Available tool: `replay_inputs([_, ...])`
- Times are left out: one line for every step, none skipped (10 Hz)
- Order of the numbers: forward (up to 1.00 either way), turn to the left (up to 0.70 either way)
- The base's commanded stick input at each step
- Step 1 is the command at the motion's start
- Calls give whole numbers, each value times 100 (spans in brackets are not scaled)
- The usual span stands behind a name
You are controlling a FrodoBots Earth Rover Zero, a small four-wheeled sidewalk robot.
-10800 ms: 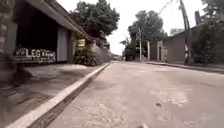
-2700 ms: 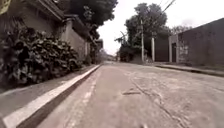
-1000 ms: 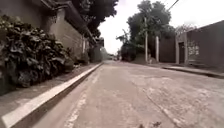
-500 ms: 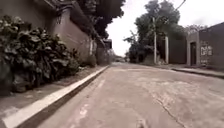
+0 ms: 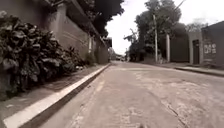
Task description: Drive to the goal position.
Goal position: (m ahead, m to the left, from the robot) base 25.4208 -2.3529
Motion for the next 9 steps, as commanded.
replay_inputs([70,0])
replay_inputs([70,0])
replay_inputs([70,0])
replay_inputs([70,0])
replay_inputs([70,0])
replay_inputs([70,0])
replay_inputs([70,0])
replay_inputs([70,0])
replay_inputs([70,0])
